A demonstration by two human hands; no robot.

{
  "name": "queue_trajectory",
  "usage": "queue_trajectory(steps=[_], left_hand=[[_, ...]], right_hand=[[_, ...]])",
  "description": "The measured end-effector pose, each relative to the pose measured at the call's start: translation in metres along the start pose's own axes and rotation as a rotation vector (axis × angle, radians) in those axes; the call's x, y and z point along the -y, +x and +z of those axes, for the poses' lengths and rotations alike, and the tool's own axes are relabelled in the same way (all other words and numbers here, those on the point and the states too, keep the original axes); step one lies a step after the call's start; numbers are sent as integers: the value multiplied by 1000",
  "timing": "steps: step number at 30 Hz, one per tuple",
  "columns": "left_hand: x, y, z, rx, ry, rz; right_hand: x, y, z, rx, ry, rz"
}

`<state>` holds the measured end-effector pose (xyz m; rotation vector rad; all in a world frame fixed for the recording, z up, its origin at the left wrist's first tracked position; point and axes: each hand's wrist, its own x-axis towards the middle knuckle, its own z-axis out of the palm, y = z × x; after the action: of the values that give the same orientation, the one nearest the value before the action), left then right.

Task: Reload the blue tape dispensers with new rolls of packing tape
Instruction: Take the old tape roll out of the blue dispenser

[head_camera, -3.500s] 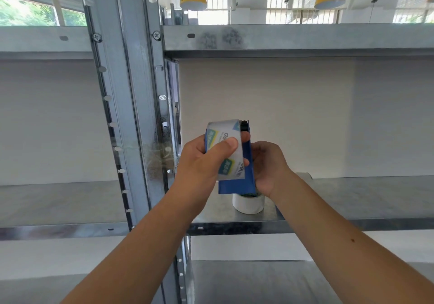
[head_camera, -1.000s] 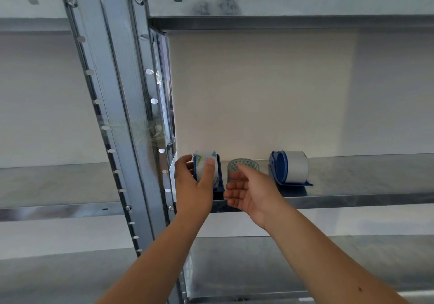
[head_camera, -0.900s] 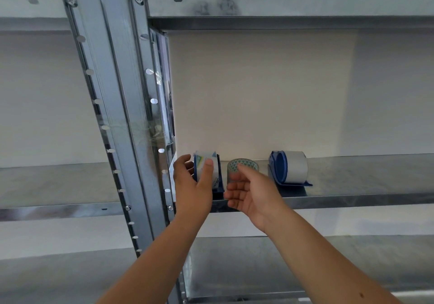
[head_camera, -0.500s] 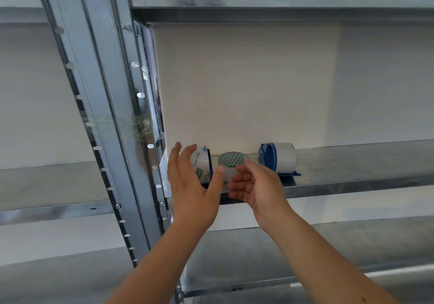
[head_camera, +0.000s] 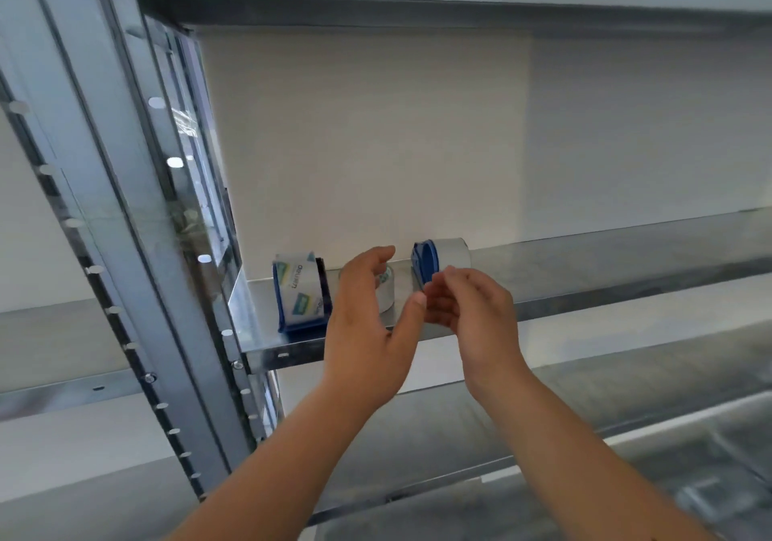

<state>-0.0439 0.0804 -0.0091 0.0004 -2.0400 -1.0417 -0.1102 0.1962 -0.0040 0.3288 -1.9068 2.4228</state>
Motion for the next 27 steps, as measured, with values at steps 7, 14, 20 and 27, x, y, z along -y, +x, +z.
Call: queue_trajectory(steps=[7, 14, 20, 27], left_hand=[[-1, 21, 49, -28, 104, -116], [-8, 29, 108, -101, 39, -267], [-16, 34, 130, -205, 28, -416], [-19, 45, 132, -216, 31, -538]], right_hand=[[0, 31, -48, 14, -53, -95], [-2, 76, -96, 150, -195, -212], [-7, 107, -108, 390, -495, -304], [-12, 122, -103, 647, -750, -311]])
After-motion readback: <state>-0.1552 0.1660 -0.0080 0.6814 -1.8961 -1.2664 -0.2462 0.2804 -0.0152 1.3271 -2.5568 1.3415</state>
